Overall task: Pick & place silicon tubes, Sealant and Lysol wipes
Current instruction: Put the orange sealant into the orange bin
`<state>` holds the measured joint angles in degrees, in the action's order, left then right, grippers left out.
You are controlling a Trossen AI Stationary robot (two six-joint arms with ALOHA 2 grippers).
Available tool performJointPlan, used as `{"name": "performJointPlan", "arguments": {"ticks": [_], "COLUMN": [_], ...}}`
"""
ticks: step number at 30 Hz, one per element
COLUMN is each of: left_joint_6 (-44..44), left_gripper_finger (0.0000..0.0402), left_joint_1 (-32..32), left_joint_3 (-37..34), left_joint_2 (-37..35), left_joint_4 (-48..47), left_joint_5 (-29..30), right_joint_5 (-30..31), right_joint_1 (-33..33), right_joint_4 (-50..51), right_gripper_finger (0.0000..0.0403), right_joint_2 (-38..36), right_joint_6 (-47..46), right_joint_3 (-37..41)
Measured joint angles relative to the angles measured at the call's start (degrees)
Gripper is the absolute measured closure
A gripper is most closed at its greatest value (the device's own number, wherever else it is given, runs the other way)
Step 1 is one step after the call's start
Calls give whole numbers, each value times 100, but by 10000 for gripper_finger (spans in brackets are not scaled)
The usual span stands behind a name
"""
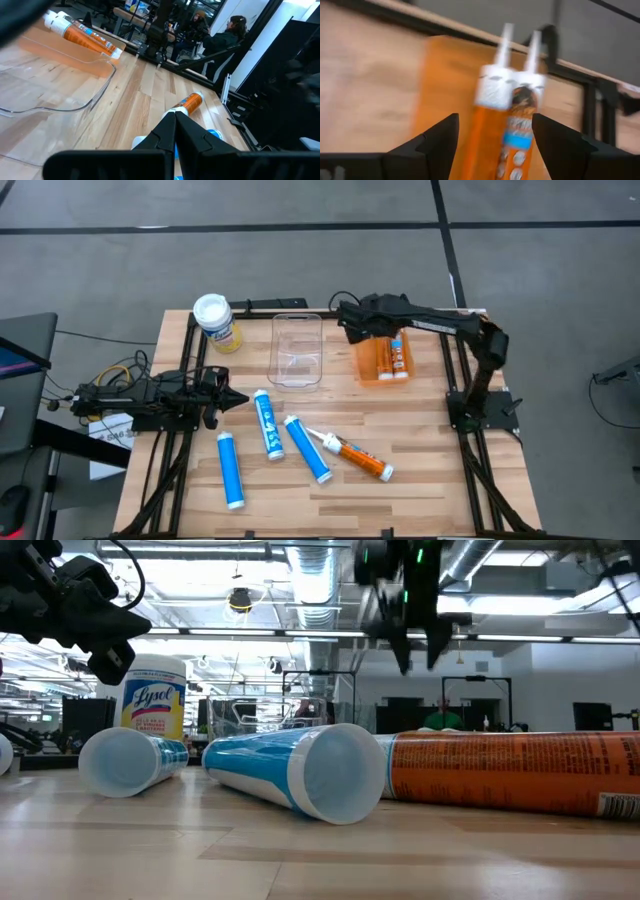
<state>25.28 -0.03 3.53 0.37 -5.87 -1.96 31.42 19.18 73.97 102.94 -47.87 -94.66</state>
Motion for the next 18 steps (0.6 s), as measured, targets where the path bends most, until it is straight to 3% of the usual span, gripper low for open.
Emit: {"name": "performJointPlan", "arguments": {"ticks": [9,18], "left_joint_6": [-17,-17], "left_gripper_finger": [402,402], "left_joint_1": [0,0], "left_joint_3": [0,0], "left_joint_2": [1,0], "left_joint_4": [0,-1], "left_joint_5": [0,0], "right_joint_5": [-1090,-2163], "right_joint_1": [-1681,-3045], "right_joint_4": [-10,-170], "right_gripper_finger": [158,158], "right_joint_2": [-905,-869], "right_joint_6": [333,395], "right_joint_3": [-102,-97]}}
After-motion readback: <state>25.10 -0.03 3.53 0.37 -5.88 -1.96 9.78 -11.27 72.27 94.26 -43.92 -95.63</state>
